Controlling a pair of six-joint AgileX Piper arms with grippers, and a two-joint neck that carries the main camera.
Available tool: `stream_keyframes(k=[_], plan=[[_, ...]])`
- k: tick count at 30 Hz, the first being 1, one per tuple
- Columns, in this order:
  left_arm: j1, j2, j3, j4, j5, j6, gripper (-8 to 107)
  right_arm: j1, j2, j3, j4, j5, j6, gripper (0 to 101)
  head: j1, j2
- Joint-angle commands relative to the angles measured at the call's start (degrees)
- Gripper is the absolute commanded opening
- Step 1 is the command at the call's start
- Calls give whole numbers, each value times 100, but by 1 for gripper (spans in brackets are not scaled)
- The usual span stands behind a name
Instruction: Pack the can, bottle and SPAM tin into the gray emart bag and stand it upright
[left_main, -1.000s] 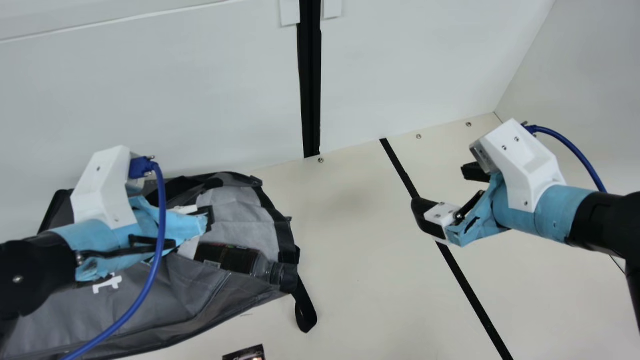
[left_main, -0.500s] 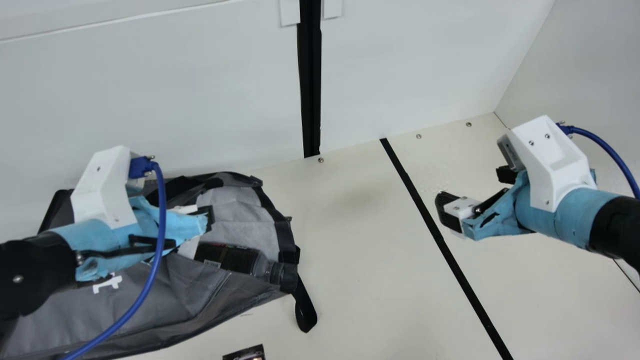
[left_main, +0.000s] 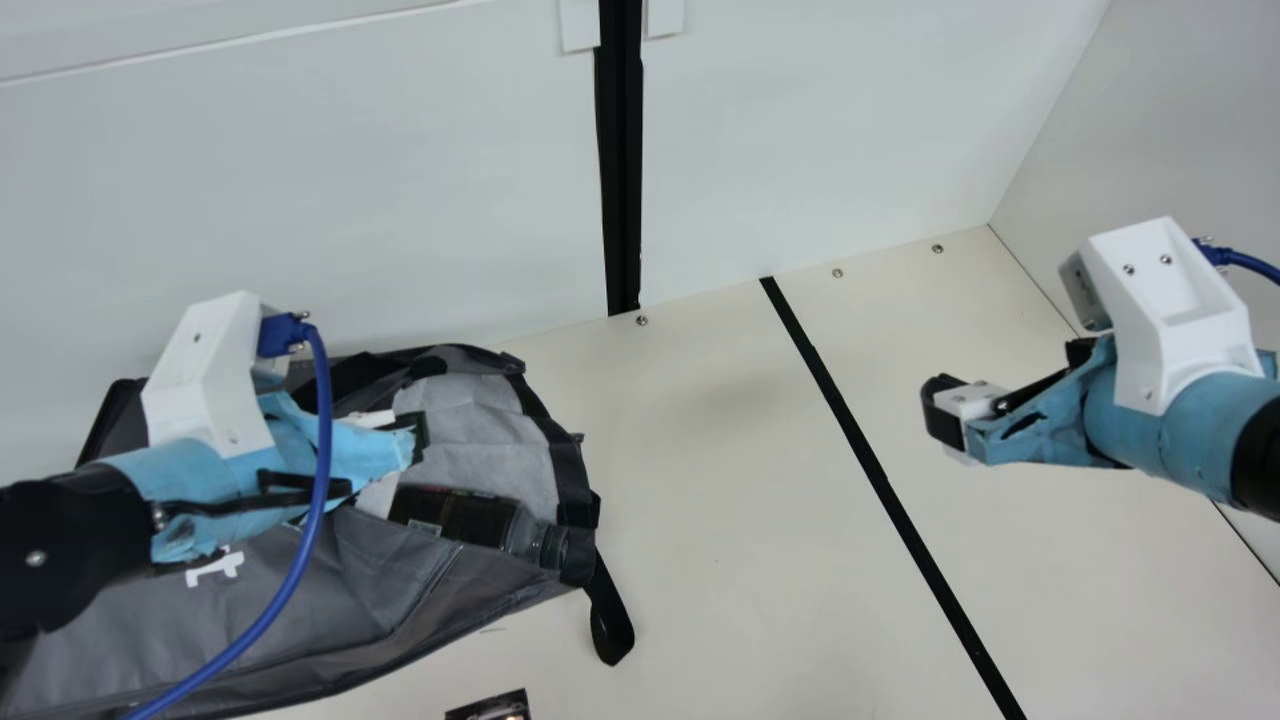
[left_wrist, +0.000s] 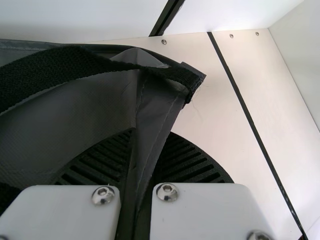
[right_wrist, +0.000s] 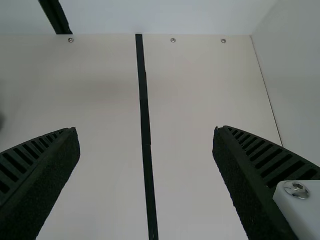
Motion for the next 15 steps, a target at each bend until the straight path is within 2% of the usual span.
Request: stream_keyframes(k=[1,15], plan=[[0,0,0,0,0,0,-8,-9,-14,-70,-121,79,123,95,-130,-14],[0,0,0,0,0,0,-8,-68,-189,-535,-668,645,738,95,-130,-14]])
